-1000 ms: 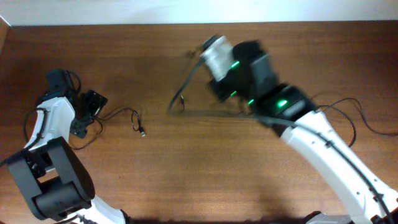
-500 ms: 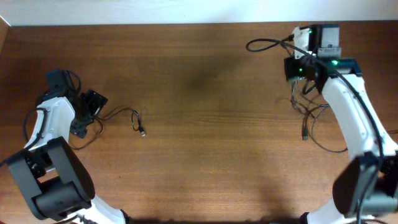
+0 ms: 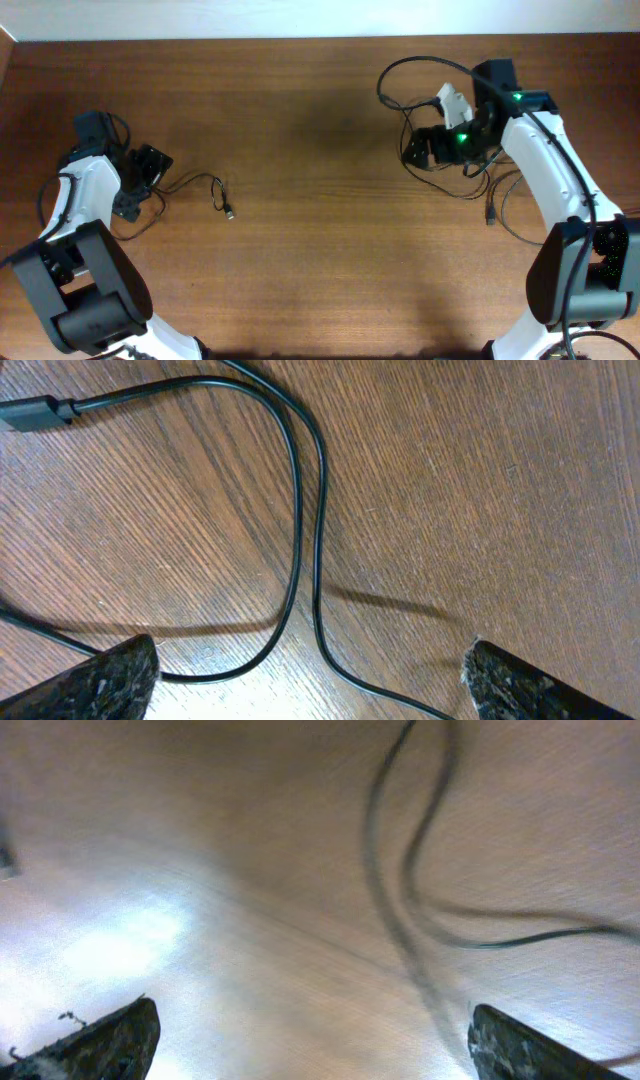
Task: Untangle cables
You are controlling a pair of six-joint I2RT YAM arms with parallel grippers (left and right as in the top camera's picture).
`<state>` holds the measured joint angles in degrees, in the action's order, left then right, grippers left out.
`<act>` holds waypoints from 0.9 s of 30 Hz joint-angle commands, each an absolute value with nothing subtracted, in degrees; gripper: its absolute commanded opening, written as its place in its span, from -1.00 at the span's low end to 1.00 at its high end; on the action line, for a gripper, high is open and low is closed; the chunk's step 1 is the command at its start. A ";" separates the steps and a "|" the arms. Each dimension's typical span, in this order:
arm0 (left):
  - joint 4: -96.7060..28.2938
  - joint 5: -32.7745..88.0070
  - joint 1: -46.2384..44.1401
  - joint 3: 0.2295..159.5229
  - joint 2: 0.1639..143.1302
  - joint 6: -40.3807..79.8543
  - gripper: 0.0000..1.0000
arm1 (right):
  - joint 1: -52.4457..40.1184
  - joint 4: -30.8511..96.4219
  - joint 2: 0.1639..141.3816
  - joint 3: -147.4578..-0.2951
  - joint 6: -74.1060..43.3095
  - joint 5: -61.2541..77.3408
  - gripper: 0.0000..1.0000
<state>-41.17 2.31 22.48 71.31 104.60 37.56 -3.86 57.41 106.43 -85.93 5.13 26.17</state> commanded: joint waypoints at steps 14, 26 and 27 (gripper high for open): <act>-40.64 20.58 22.35 71.42 104.90 24.36 0.98 | -18.06 58.50 105.47 -82.96 -20.40 20.58 0.97; -52.16 8.40 5.52 77.06 104.90 0.16 0.98 | -18.06 50.11 105.49 -70.04 -20.67 19.70 0.97; -52.16 4.60 5.39 76.62 104.90 2.68 0.98 | -18.06 49.82 105.49 -69.38 -20.67 19.70 0.99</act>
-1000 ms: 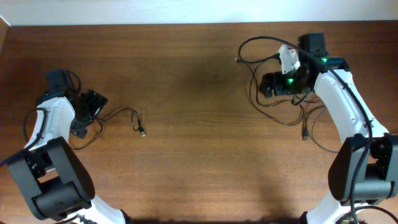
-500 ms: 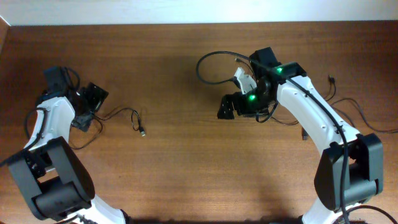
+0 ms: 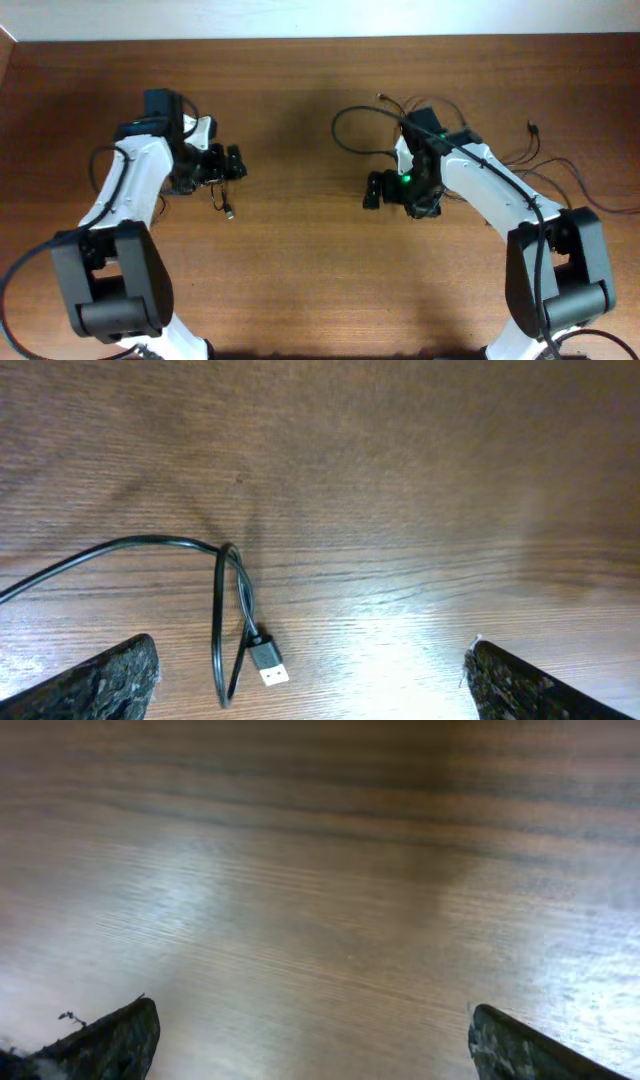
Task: Untangle cables
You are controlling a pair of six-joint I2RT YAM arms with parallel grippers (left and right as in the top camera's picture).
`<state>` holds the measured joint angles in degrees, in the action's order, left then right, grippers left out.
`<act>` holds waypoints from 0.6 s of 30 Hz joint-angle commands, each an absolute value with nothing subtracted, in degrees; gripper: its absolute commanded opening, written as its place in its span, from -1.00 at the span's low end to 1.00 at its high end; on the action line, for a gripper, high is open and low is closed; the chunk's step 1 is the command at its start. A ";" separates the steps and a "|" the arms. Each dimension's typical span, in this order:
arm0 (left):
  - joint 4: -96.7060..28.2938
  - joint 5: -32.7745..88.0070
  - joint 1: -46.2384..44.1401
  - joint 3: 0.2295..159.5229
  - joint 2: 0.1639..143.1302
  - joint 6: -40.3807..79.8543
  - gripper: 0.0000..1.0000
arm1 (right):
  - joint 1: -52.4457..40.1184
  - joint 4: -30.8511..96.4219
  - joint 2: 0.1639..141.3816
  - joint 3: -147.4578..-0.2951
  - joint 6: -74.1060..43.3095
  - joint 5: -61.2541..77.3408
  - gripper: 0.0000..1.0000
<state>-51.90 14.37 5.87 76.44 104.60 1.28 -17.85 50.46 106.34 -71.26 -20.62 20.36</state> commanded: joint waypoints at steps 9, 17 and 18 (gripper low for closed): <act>-48.51 -0.69 5.39 71.11 104.90 9.80 -0.73 | -18.06 48.18 105.49 -67.40 -20.67 19.88 0.52; -37.34 2.20 4.86 61.17 105.06 9.63 -1.00 | -18.04 48.16 105.49 -67.40 -20.64 19.86 0.50; -36.75 4.10 4.86 61.30 105.03 8.45 -1.00 | -18.04 48.21 105.49 -67.40 -20.62 19.86 0.11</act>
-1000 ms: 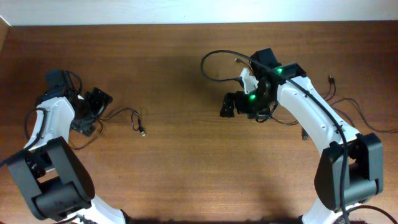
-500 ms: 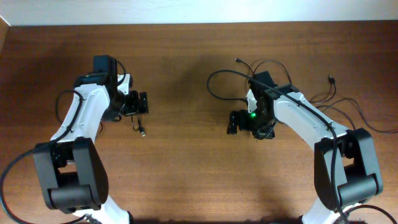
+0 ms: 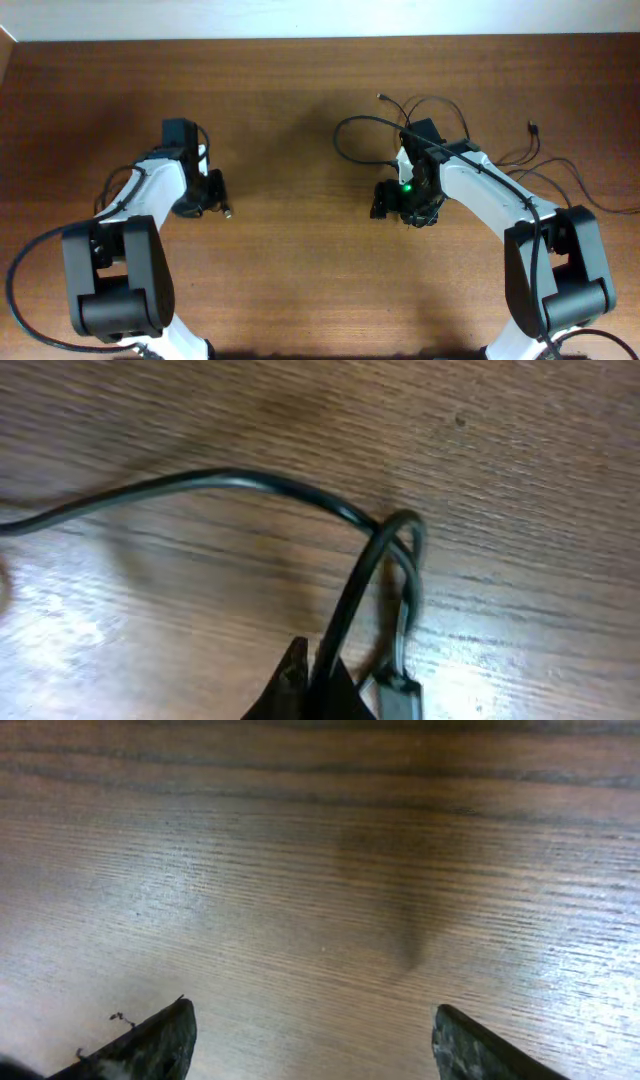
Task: Untangle cables
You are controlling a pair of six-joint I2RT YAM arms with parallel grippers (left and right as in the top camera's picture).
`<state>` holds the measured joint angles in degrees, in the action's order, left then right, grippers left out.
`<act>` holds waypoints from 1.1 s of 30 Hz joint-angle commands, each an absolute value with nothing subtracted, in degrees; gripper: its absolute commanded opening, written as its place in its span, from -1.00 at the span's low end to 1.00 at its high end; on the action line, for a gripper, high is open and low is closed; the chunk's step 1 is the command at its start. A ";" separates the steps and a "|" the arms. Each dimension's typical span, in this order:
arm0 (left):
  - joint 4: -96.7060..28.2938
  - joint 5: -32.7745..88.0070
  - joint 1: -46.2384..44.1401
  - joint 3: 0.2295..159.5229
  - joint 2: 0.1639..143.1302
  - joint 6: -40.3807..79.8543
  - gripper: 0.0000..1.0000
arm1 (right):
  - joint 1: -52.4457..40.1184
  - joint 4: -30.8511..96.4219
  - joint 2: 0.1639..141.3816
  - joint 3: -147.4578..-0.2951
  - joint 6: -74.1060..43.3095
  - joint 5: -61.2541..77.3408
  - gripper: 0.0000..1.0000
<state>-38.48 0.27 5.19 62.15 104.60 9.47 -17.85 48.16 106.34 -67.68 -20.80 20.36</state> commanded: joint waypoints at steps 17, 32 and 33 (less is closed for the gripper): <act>-41.19 62.57 -2.37 73.12 103.50 -14.68 -1.00 | -18.65 39.99 103.33 -69.87 -6.87 69.43 -0.12; -40.60 59.37 -2.35 73.12 103.50 9.41 -1.00 | -24.91 27.20 103.33 -69.87 -24.88 60.97 -0.92; -40.82 59.88 -2.35 73.12 103.50 9.41 -1.00 | -24.88 26.09 103.33 -69.87 -25.63 60.47 -0.92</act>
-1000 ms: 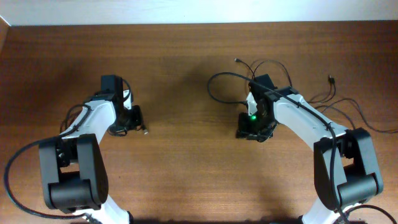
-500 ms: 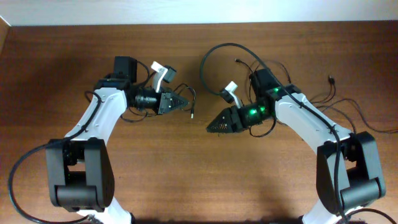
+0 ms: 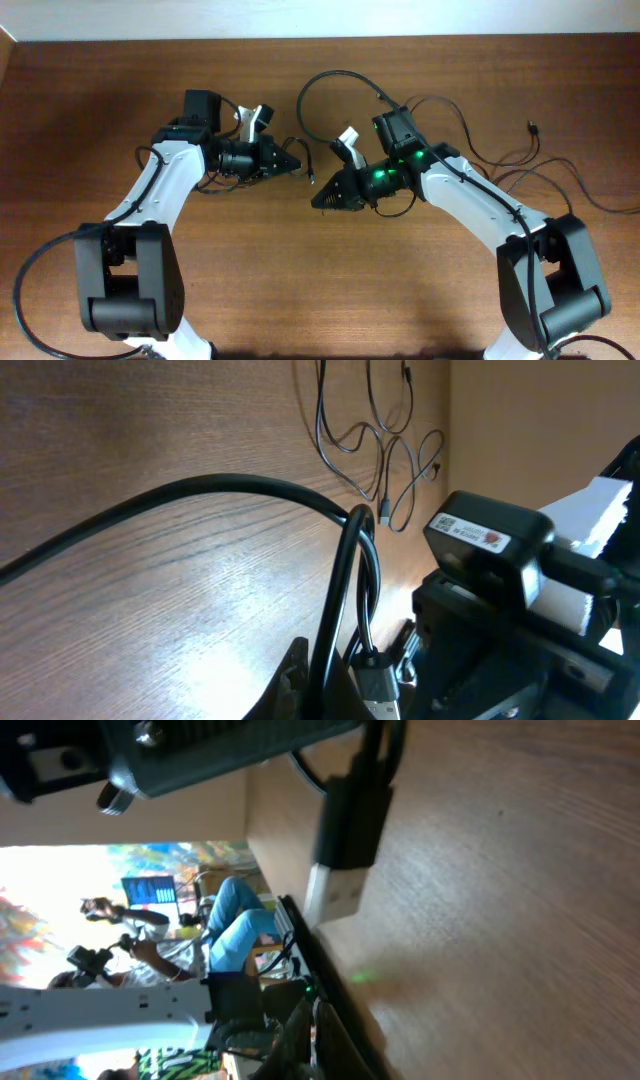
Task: Untangle cables
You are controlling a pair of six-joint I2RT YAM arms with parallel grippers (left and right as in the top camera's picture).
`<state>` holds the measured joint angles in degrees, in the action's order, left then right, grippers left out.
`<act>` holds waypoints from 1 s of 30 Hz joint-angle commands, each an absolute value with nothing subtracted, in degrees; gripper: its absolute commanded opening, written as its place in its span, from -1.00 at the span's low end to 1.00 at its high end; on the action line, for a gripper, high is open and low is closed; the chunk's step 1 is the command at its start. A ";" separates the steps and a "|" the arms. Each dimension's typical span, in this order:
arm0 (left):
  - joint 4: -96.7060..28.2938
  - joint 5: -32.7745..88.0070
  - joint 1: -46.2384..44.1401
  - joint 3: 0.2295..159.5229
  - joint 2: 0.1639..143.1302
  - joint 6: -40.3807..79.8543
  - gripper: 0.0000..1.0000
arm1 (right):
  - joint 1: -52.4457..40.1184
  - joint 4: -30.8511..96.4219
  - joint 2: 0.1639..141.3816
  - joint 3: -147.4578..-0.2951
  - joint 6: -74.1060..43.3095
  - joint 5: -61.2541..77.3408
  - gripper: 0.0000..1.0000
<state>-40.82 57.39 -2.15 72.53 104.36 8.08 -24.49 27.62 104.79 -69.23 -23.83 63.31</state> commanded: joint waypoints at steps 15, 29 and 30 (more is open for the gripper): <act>-43.18 69.34 -4.32 73.12 103.50 -7.29 -1.00 | -23.53 13.43 103.33 -69.87 -32.49 51.03 -0.92; -52.58 48.99 -4.40 72.49 103.50 -18.09 -1.00 | -16.03 23.27 103.39 -69.82 -35.07 38.72 -0.84; -52.62 47.48 -4.45 71.90 103.50 -18.04 -0.97 | -15.77 25.04 103.39 -69.82 -33.56 38.28 -0.85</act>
